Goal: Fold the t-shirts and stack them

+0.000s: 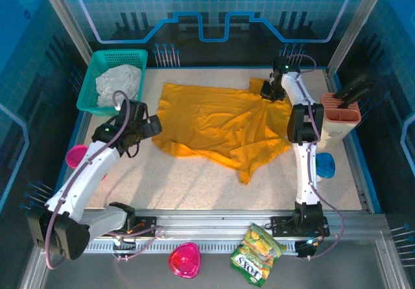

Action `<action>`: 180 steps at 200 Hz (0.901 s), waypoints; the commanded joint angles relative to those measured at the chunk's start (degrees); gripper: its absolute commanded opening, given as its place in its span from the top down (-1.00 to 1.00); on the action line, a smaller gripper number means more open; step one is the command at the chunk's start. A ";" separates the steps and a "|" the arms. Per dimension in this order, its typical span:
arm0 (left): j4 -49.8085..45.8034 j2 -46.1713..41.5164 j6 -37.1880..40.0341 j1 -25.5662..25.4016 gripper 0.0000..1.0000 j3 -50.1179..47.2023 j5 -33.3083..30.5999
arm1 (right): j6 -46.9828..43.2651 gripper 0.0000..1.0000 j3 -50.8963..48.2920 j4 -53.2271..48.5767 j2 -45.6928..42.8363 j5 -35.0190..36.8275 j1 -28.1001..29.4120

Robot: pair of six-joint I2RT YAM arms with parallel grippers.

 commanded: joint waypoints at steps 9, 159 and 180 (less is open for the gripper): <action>-0.40 2.30 -0.01 0.51 -0.98 1.94 0.64 | -2.22 0.77 8.50 -8.04 7.50 -0.78 -2.85; -0.19 32.21 -5.52 -7.60 -0.72 14.31 13.28 | -3.79 0.04 -40.82 20.65 -41.34 -17.57 -1.58; -1.94 36.29 -6.92 -7.71 -0.72 16.53 11.08 | -2.65 0.03 -53.47 24.43 -50.45 -18.27 0.29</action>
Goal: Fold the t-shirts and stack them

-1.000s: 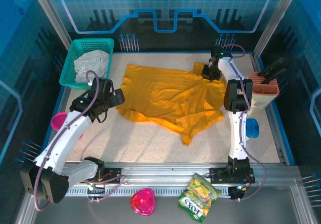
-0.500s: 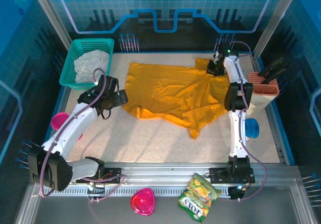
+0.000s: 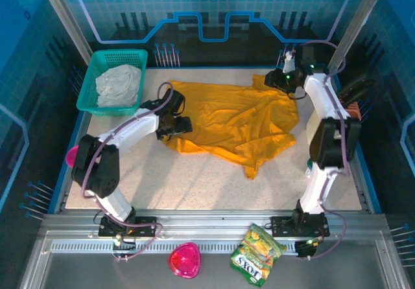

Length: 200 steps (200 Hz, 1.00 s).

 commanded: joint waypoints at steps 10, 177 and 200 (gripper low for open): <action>-4.57 4.46 -2.95 0.01 -0.73 2.89 -2.77 | 2.43 0.03 -17.74 7.88 -11.44 -2.75 3.06; -7.99 0.05 -6.48 -4.14 1.00 -1.34 -12.05 | 14.79 0.40 -55.66 23.25 -30.24 -1.15 21.51; -9.36 -4.84 -8.42 -5.44 1.00 -5.18 -14.84 | 18.99 0.41 -56.98 27.68 -27.63 0.35 23.72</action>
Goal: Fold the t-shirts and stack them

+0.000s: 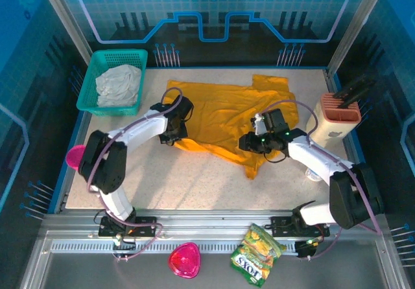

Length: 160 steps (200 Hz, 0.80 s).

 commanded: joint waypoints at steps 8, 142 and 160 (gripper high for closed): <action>-4.37 -6.93 -3.88 -1.72 1.00 -5.33 -5.59 | 6.66 0.42 -2.43 7.20 3.91 2.27 2.57; -8.42 -35.74 -29.40 -15.86 -0.35 -33.26 -17.71 | 6.25 0.51 1.71 -2.22 9.16 15.46 9.51; -8.27 -35.25 -28.58 -15.83 -0.41 -32.07 -18.79 | 5.41 0.50 2.79 -5.69 8.94 19.09 11.53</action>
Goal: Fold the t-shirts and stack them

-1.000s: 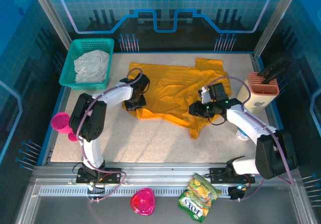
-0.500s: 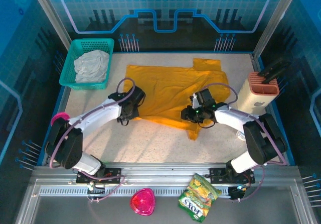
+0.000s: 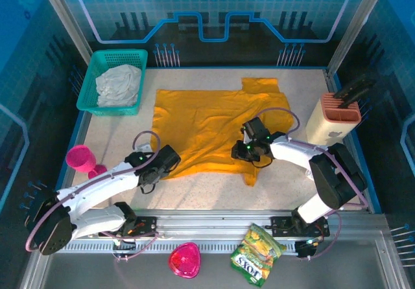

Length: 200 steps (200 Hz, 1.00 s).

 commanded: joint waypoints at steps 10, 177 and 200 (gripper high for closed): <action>-1.28 1.11 -0.92 -0.23 -0.44 1.74 -3.97 | -2.86 0.50 3.08 -9.29 -1.30 8.94 3.83; 15.19 52.18 28.79 14.16 -0.39 42.34 7.36 | -3.84 0.55 20.58 -22.42 16.68 26.25 13.59; 14.27 57.29 29.19 15.02 -0.33 46.24 8.50 | -3.38 0.74 19.93 -22.70 15.82 27.64 13.66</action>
